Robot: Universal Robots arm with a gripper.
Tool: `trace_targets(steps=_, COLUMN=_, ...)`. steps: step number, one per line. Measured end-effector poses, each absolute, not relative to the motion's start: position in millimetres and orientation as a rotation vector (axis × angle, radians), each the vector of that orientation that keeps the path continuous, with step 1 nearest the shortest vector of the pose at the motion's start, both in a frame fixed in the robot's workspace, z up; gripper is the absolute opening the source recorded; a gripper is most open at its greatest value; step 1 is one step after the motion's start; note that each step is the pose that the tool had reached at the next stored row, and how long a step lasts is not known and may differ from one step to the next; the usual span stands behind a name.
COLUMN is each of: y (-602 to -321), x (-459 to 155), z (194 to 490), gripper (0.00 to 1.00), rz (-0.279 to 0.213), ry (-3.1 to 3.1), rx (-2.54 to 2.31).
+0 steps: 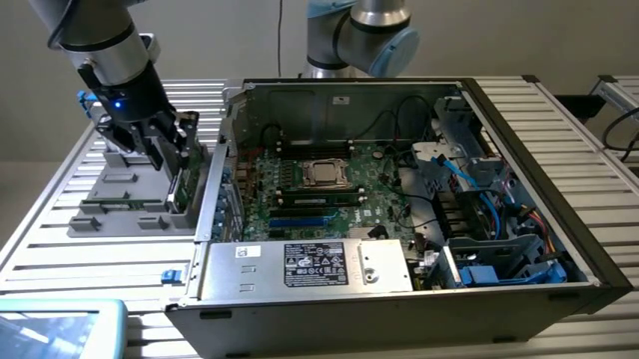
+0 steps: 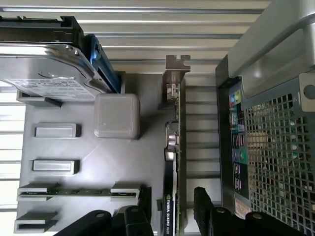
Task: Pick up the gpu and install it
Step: 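Pick up the gpu and move the gpu toward the slot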
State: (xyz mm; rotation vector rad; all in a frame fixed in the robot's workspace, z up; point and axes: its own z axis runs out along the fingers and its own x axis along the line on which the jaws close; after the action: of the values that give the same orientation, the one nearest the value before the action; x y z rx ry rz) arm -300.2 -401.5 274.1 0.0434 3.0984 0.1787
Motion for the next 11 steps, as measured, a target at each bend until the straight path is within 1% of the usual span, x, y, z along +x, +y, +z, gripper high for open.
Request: trace_targets(steps=11, y=-397.9, x=-304.7, z=269.2, gripper=0.48, rz=0.179, ry=3.083, rx=0.043)
